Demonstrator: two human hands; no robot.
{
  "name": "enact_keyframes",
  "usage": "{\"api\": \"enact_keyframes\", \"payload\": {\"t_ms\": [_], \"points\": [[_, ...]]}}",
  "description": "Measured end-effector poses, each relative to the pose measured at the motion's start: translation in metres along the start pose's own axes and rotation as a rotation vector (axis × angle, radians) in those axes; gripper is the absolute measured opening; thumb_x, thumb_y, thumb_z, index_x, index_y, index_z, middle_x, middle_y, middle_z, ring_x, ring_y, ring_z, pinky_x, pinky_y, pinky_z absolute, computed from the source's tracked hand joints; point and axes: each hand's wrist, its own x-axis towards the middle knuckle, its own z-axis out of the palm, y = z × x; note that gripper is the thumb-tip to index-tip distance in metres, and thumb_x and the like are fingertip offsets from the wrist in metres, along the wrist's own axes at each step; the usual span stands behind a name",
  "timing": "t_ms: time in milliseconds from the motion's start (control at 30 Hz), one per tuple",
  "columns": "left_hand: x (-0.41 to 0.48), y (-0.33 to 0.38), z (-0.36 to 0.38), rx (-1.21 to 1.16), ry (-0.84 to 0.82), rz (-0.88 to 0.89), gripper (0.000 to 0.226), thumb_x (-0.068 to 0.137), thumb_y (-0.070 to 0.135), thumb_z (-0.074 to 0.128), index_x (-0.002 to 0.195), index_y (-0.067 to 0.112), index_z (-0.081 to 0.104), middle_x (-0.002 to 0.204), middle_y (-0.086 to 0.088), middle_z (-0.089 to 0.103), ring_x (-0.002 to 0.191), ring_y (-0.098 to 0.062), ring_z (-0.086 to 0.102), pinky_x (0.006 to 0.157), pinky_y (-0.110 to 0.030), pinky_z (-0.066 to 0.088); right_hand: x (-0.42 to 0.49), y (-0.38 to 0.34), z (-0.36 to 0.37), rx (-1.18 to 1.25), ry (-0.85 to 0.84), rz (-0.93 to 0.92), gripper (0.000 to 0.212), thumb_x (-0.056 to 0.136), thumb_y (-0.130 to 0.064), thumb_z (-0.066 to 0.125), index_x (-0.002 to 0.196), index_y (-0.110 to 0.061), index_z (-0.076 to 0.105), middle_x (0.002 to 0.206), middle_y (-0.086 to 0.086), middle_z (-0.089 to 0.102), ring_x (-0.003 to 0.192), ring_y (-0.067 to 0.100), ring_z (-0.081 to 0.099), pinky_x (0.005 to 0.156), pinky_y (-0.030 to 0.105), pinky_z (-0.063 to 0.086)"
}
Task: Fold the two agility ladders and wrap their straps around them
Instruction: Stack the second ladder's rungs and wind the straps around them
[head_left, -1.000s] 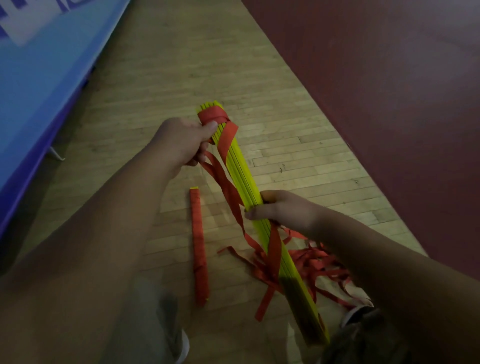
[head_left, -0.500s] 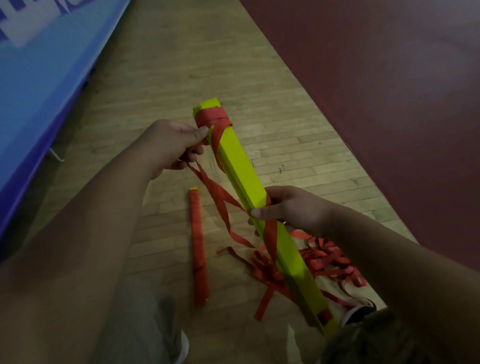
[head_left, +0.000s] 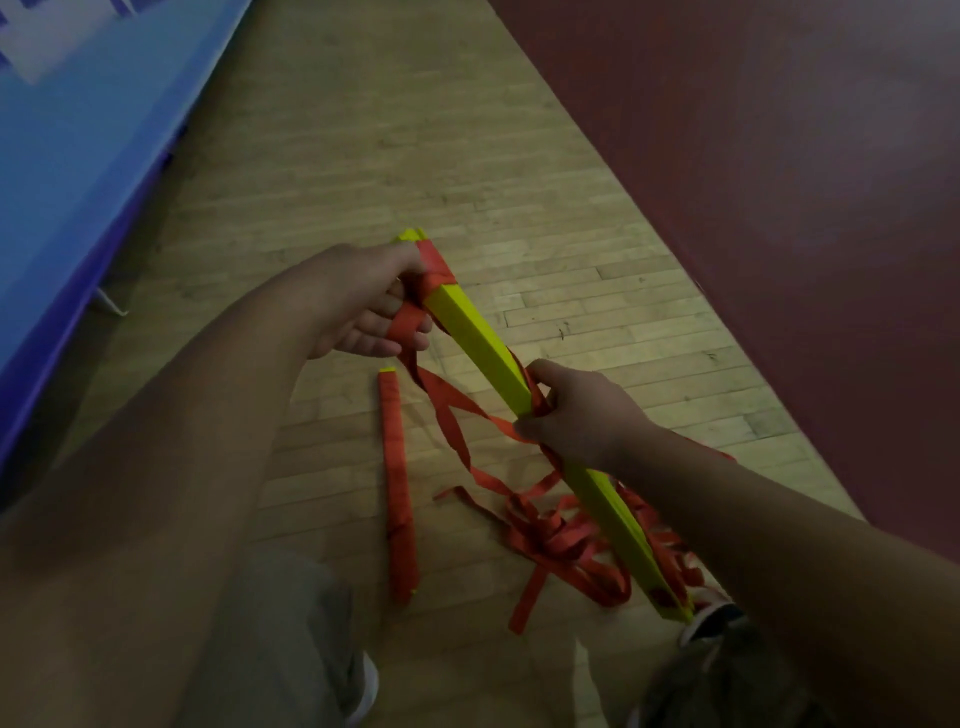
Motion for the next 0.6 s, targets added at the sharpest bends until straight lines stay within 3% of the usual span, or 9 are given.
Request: {"api": "enact_keyframes", "payload": {"t_ms": [100, 200, 300, 367, 467, 600], "points": [[0.005, -0.005, 0.010, 0.015, 0.080, 0.007, 0.057, 0.100, 0.067, 0.062, 0.103, 0.012, 0.078, 0.089, -0.009, 0.084, 0.075, -0.020, 0.083, 0.054, -0.024, 0.058, -0.006, -0.004, 0.007, -0.092, 0.055, -0.040, 0.050, 0.098, -0.037, 0.076, 0.144, -0.036, 0.056, 0.100, -0.005, 0.071, 0.081, 0.017, 0.069, 0.068, 0.034, 0.060], [0.012, -0.009, 0.017, -0.004, 0.180, 0.051, 0.056, 0.102, 0.063, 0.064, 0.104, 0.008, 0.078, 0.082, -0.008, 0.081, 0.063, -0.017, 0.080, 0.048, -0.020, 0.054, -0.010, -0.006, 0.011, -0.138, 0.098, -0.071, 0.045, 0.099, -0.037, 0.074, 0.139, -0.036, 0.054, 0.092, -0.008, 0.068, 0.075, 0.015, 0.067, 0.066, 0.038, 0.063], [0.013, -0.006, 0.016, -0.024, 0.172, 0.112, 0.047, 0.104, 0.056, 0.065, 0.104, 0.010, 0.079, 0.080, -0.005, 0.081, 0.064, -0.015, 0.079, 0.050, -0.020, 0.052, -0.010, -0.007, 0.008, -0.151, 0.077, -0.089, 0.044, 0.098, -0.040, 0.073, 0.135, -0.033, 0.049, 0.089, -0.009, 0.064, 0.074, 0.014, 0.065, 0.063, 0.037, 0.060], [0.013, -0.004, 0.013, -0.042, 0.126, 0.143, 0.044, 0.105, 0.054, 0.065, 0.106, 0.012, 0.078, 0.080, -0.003, 0.080, 0.066, -0.014, 0.079, 0.052, -0.022, 0.051, -0.006, -0.008, 0.005, -0.111, 0.014, -0.066, 0.047, 0.096, -0.042, 0.076, 0.131, -0.029, 0.048, 0.095, -0.006, 0.065, 0.080, 0.016, 0.067, 0.070, 0.041, 0.062], [0.015, -0.004, 0.006, -0.056, 0.084, 0.173, 0.042, 0.107, 0.050, 0.064, 0.109, 0.010, 0.077, 0.083, -0.004, 0.080, 0.073, -0.016, 0.079, 0.056, -0.025, 0.051, 0.002, -0.008, -0.002, 0.035, -0.184, 0.017, 0.054, 0.089, -0.053, 0.083, 0.128, -0.026, 0.057, 0.112, 0.000, 0.070, 0.100, 0.020, 0.070, 0.090, 0.046, 0.062], [0.018, -0.006, -0.004, -0.040, 0.041, 0.256, 0.039, 0.111, 0.044, 0.059, 0.109, 0.008, 0.073, 0.091, -0.010, 0.079, 0.072, -0.016, 0.077, 0.059, -0.027, 0.050, 0.000, -0.003, -0.014, 0.417, -0.434, 0.036, 0.038, 0.095, -0.051, 0.080, 0.128, -0.035, 0.070, 0.120, -0.003, 0.076, 0.114, 0.021, 0.073, 0.100, 0.043, 0.060]]}}
